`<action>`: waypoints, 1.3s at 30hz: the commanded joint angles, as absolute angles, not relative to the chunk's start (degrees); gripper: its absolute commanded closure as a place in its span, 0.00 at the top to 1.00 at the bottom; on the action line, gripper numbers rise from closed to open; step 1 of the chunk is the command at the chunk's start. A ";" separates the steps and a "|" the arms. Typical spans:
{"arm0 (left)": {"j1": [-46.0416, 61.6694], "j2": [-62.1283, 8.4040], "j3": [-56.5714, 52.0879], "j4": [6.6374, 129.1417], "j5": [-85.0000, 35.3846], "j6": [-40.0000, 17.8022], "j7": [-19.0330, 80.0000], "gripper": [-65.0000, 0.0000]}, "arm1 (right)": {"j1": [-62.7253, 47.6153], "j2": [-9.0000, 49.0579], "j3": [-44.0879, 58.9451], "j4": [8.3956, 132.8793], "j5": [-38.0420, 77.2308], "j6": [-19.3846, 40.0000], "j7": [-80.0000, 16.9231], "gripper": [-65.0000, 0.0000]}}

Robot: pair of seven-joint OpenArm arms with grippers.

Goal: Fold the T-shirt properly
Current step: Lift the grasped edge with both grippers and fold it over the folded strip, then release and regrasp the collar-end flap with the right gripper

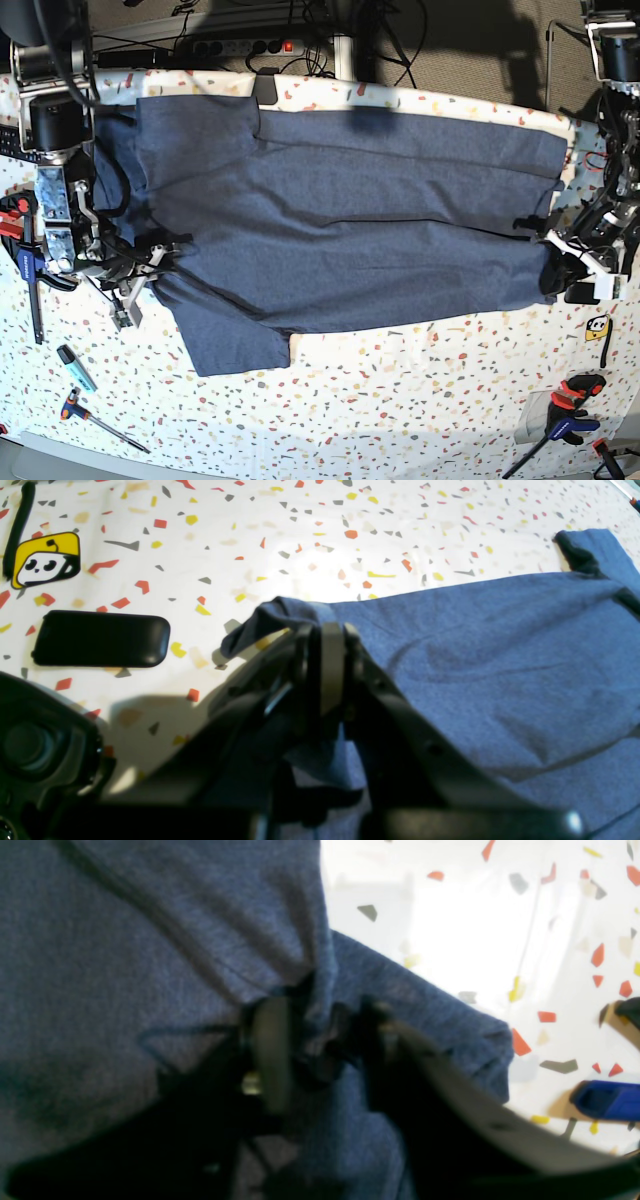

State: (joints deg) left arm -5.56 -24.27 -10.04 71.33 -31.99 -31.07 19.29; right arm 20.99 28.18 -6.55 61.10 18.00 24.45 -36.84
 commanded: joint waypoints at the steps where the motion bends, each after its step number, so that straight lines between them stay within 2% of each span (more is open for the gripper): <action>1: -6.66 -25.26 -10.46 72.42 -32.88 -31.33 17.54 0.00 | 22.85 29.19 -6.17 61.91 17.56 25.23 -34.48 0.12; 2: -6.66 -25.26 -10.46 72.42 -32.86 -31.33 17.56 0.00 | 22.85 29.26 -6.17 61.91 16.95 25.34 -33.47 0.04; 3: -6.66 -25.26 -10.46 72.42 -32.88 -31.33 17.54 0.00 | 22.85 29.36 -6.17 61.91 16.08 25.32 -32.82 0.00; 8: -6.63 -25.26 -10.46 72.42 -32.84 -31.33 17.61 0.00 | 22.68 29.45 -6.00 63.00 10.66 25.39 -31.90 0.00; 10: -6.50 -25.26 -10.46 72.42 -32.84 -31.33 17.63 0.00 | 22.26 29.56 -6.00 64.71 10.66 27.94 -31.77 0.00; 11: -6.48 -25.26 -10.46 72.42 -32.84 -31.33 17.85 0.00 | 21.87 29.56 -5.89 66.11 10.68 29.56 -31.40 0.00; 16: -6.50 -25.28 -10.46 72.42 -32.62 -31.33 18.20 0.00 | 15.86 29.69 -3.40 77.69 10.90 29.56 -31.29 0.00; 26: -5.23 -26.22 -10.46 72.42 -31.55 -31.57 19.33 0.00 | 2.39 29.69 9.13 97.19 11.16 29.58 -32.77 0.00; 39: -1.41 -27.86 -10.48 72.44 -31.55 -32.67 19.75 0.00 | -11.46 29.67 21.58 104.84 15.22 29.65 -32.08 0.00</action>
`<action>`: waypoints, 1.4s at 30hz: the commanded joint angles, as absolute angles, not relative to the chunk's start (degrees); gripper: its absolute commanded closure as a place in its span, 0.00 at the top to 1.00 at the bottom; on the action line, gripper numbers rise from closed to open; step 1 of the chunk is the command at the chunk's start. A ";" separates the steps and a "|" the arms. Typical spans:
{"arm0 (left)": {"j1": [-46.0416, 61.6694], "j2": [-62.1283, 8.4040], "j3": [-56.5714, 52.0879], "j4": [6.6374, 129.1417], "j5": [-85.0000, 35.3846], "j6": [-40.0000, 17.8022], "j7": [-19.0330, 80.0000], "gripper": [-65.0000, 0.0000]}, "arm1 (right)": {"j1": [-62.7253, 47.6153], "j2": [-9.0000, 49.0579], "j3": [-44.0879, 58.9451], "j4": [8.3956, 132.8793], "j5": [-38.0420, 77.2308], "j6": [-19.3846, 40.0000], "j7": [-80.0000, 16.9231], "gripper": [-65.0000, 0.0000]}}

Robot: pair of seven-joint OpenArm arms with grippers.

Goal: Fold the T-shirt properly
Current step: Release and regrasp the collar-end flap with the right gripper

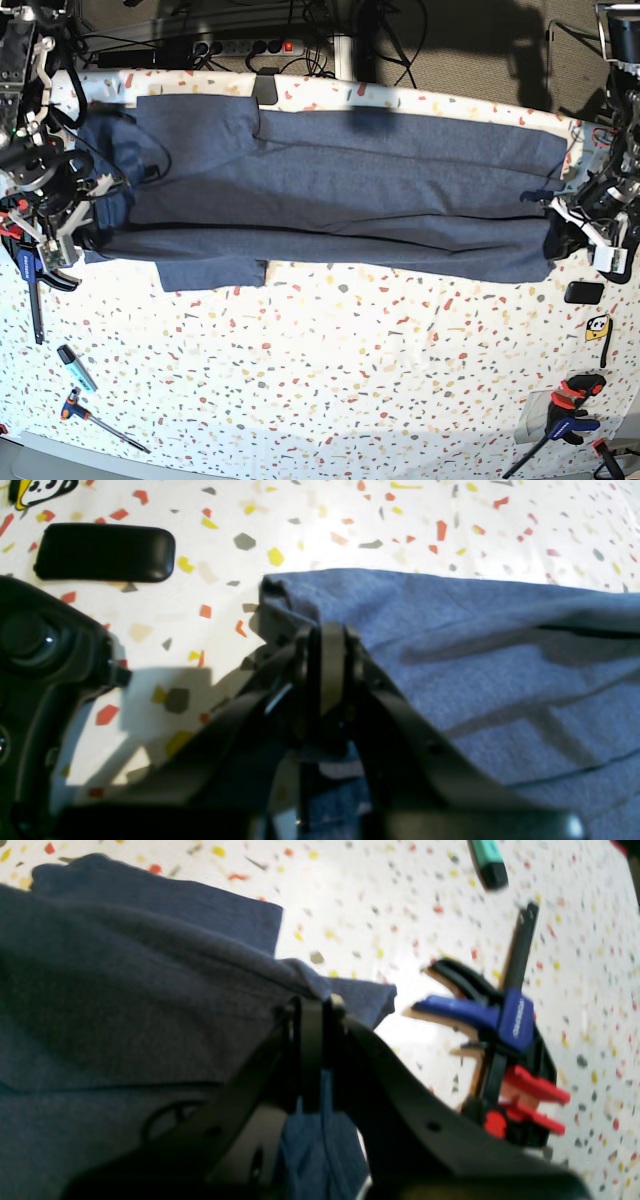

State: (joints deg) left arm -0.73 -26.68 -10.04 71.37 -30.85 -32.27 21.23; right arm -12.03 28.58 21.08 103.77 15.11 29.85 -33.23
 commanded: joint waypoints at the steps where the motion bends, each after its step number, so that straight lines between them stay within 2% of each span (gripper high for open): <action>1: -1.28 -27.83 -10.46 72.44 -31.55 -32.69 19.90 0.00 | -12.21 29.67 22.02 104.84 15.20 29.63 -31.88 0.00; 16: -0.93 -29.89 -10.46 72.53 -31.59 -33.28 27.79 0.00 | -20.29 29.63 26.28 104.81 15.00 29.63 -29.47 0.00; 28: -0.10 -29.89 -10.46 72.53 -31.55 -33.50 31.51 0.00 | -20.34 23.97 26.24 104.36 15.00 29.54 -32.53 0.00; 33: -0.01 -29.91 -10.46 72.53 -31.57 -33.52 32.12 0.00 | -20.25 23.66 26.24 104.36 15.05 29.50 -33.08 0.41; 34: -0.03 -29.91 -10.46 72.53 -31.57 -33.50 32.03 0.07 | -19.99 23.66 26.24 104.36 15.25 29.52 -33.10 0.46; 35: -0.03 -29.91 -10.46 72.53 -31.57 -33.50 31.62 0.18 | -19.81 23.66 26.24 104.36 15.49 29.58 -33.10 0.47; 37: -0.03 -30.09 -10.46 72.53 -31.59 -33.50 30.74 0.39 | -18.94 23.66 26.24 104.36 15.81 29.58 -33.28 0.47; 38: -0.03 -30.26 -10.46 72.53 -31.59 -33.50 29.98 0.45 | -18.37 23.68 26.24 104.36 16.60 29.58 -33.78 0.47; 42: -0.47 -31.92 -10.48 72.64 -31.62 -33.45 28.23 0.48 | -13.87 23.68 26.24 104.36 21.26 29.58 -37.06 0.47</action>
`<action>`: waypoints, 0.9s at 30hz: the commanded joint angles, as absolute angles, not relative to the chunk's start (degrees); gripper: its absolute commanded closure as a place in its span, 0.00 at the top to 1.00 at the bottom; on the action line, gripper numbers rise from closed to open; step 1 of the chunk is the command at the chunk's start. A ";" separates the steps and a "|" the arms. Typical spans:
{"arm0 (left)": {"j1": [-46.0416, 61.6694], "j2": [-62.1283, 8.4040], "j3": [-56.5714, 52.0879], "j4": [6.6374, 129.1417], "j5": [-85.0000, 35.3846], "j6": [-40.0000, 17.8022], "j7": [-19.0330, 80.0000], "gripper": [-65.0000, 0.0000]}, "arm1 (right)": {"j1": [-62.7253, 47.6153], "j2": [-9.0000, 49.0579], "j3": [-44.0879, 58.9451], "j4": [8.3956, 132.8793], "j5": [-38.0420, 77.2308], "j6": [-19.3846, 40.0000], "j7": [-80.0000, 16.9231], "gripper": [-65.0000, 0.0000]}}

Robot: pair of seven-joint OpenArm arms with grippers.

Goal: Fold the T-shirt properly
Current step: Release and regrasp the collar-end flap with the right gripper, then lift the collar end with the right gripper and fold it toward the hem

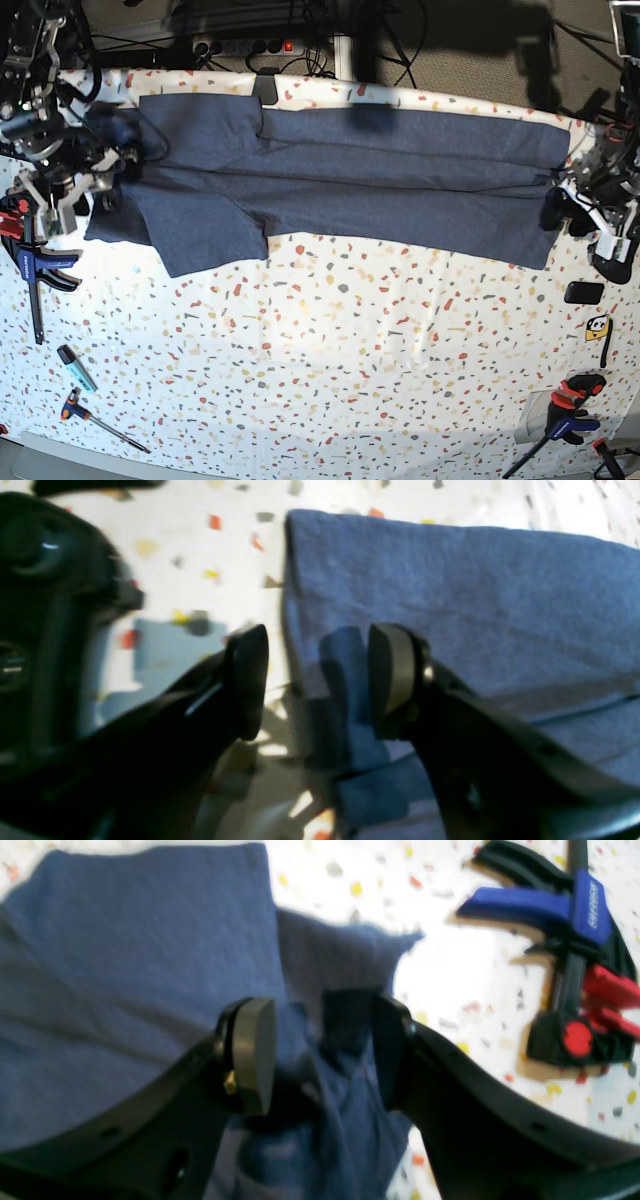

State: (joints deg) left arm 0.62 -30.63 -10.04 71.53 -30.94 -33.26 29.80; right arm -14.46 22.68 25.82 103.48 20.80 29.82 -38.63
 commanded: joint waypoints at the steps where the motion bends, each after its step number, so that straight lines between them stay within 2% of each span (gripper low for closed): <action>1: -0.69 -32.42 -10.46 72.82 -31.62 -33.45 28.27 0.48 | -12.36 23.62 26.24 104.36 22.52 29.61 -38.09 0.47; 8: -2.02 -32.86 -10.46 73.01 -37.47 -32.36 28.23 0.48 | -1.54 23.64 22.92 100.49 27.18 29.63 -41.89 0.47; 20: -2.04 -31.11 -10.46 73.01 -37.58 -32.40 28.27 0.48 | 18.92 23.66 8.25 70.24 20.21 29.61 -41.25 0.47; 27: -2.04 -31.14 -10.46 73.01 -37.58 -32.40 28.25 0.48 | 23.94 23.62 2.35 60.10 18.31 29.58 -42.02 0.47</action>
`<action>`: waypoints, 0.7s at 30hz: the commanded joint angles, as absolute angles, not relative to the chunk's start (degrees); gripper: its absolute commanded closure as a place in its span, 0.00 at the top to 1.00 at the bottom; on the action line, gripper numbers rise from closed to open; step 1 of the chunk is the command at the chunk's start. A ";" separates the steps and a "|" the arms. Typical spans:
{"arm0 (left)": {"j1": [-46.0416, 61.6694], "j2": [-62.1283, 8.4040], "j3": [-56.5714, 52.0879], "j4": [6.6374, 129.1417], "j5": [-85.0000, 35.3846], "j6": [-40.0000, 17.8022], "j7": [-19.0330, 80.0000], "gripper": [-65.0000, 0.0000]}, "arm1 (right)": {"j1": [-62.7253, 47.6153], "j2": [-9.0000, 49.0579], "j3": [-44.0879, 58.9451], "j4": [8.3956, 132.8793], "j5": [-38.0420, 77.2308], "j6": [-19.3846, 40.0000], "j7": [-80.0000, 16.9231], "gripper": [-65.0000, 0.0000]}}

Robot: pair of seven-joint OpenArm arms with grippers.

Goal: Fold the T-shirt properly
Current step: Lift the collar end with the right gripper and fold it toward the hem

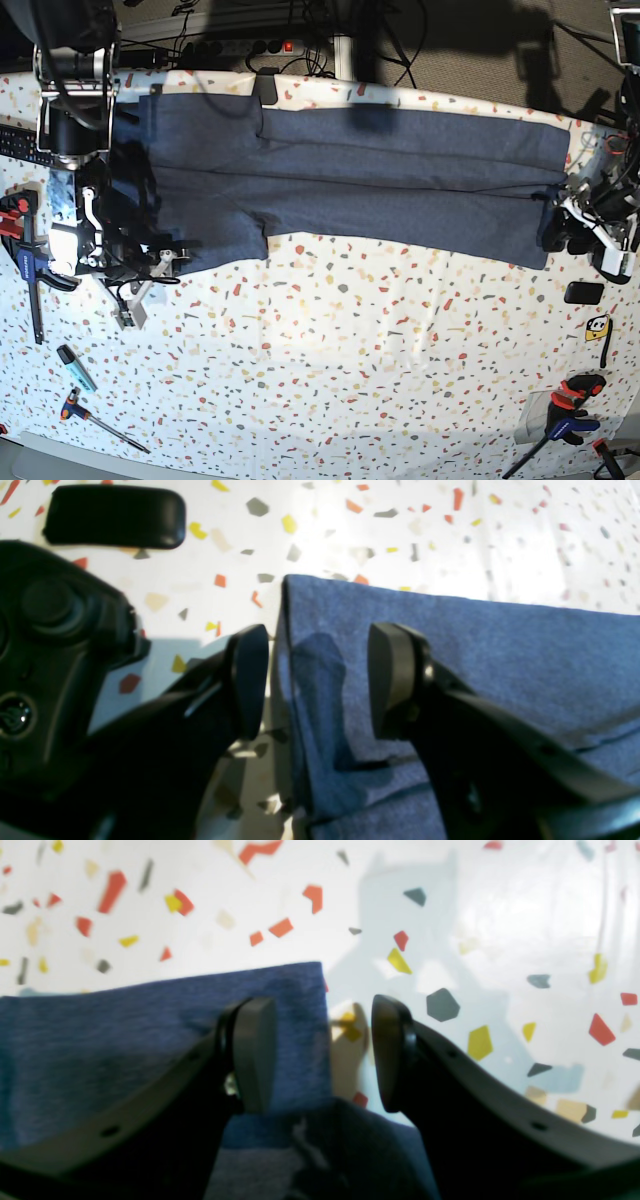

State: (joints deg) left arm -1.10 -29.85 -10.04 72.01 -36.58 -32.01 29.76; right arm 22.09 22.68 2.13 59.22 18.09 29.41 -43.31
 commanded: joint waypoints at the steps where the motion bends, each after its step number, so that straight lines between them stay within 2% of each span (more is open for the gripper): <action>1: -2.04 -31.14 -10.46 73.01 -37.56 -32.40 28.25 0.48 | 23.97 23.59 2.15 59.79 17.91 29.58 -41.91 0.47; 2: -2.04 -31.14 -10.46 73.01 -37.58 -32.40 28.25 0.48 | 23.97 23.53 2.17 59.70 17.96 29.58 -41.98 0.47; 4: -2.07 -31.14 -10.46 73.01 -37.58 -32.40 28.23 0.48 | 23.94 23.40 2.17 59.70 17.98 29.58 -42.94 0.38; 9: -2.04 -31.14 -10.46 73.01 -37.58 -32.40 28.25 0.48 | 23.94 23.33 2.17 59.70 17.96 29.58 -43.35 0.00; 19: -2.04 -31.14 -10.46 73.01 -37.56 -32.40 28.25 0.48 | 23.81 23.64 2.28 64.99 17.93 29.93 -42.76 0.00; 21: -2.02 -31.14 -10.46 73.01 -37.56 -32.40 28.27 0.48 | 23.31 23.62 2.26 68.38 17.96 33.52 -42.76 0.00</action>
State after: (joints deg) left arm -1.10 -29.85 -10.04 72.01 -36.49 -31.99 29.74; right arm 21.87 22.72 1.89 67.40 17.28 33.17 -43.66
